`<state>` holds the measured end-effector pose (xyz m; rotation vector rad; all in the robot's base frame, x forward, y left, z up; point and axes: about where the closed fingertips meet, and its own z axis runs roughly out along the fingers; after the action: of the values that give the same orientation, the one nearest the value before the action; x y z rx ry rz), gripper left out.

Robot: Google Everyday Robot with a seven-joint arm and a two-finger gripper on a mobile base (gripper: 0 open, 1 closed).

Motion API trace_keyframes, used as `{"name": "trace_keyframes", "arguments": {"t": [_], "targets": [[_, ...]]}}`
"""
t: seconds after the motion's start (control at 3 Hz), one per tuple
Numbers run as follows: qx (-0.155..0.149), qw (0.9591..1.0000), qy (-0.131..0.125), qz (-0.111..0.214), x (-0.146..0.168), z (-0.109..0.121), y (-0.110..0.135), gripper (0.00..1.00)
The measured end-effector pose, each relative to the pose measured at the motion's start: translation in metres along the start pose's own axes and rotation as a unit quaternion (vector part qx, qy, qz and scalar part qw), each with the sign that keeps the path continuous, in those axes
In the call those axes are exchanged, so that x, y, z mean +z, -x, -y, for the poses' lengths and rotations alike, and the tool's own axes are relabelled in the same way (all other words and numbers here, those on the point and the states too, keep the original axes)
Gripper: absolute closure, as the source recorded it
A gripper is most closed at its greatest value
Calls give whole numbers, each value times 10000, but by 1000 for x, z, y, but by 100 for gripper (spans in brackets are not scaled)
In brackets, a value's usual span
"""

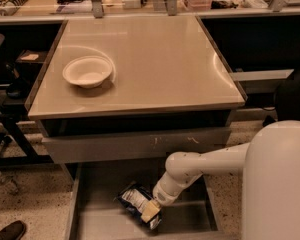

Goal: Place blue chip bag into middle drawer

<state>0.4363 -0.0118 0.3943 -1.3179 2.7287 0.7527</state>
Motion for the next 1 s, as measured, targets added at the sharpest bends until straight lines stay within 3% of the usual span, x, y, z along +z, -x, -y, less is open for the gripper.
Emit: {"name": "trace_keyframes", "arguments": {"t": [0.67,1.0], "targets": [[0,10000,0,0,0,0,0,11],[0,10000,1,-1,0,0,0,0]]}}
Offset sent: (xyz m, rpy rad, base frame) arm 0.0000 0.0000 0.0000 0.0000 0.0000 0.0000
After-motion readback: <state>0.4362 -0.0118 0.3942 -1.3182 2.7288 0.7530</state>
